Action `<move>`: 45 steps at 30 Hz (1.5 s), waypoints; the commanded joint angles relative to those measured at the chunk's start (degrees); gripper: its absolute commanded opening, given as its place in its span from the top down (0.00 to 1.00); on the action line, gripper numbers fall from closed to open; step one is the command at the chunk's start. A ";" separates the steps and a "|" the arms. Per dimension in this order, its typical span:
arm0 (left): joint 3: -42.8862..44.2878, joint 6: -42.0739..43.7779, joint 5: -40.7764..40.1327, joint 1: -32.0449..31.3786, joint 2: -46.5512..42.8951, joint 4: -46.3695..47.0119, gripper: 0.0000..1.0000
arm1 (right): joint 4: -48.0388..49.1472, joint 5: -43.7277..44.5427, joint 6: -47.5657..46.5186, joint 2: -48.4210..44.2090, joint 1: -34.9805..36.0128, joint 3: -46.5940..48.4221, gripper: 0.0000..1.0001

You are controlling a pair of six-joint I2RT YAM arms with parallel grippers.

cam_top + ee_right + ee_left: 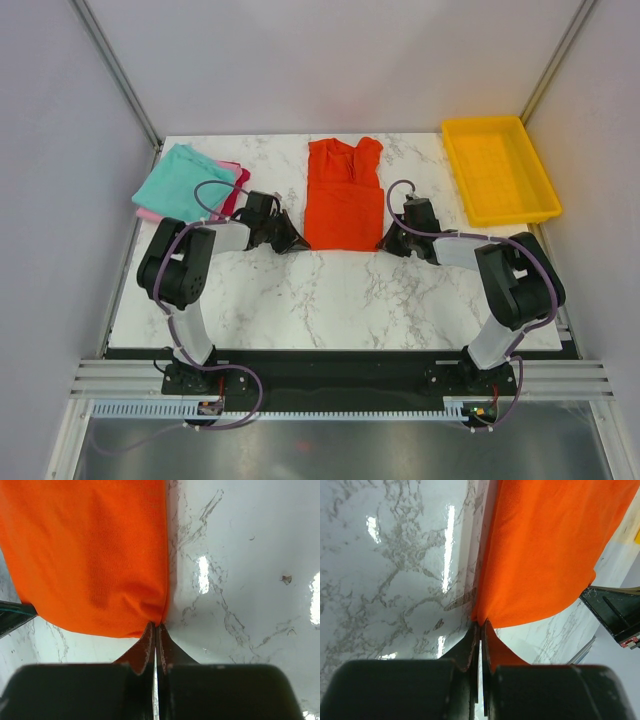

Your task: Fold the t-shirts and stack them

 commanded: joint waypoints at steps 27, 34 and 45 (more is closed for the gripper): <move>-8.78 1.83 -4.82 -3.16 -31.18 -3.35 0.98 | -0.48 -1.88 -3.79 -27.48 0.00 -6.81 1.00; -8.69 1.84 -5.09 -5.62 -38.83 -5.38 0.98 | -4.78 -1.44 -5.99 -35.48 0.00 -5.84 1.00; -11.67 -0.10 -7.98 -7.12 -45.51 -7.31 0.98 | -6.02 -0.83 -7.31 -39.62 -0.08 -5.13 1.00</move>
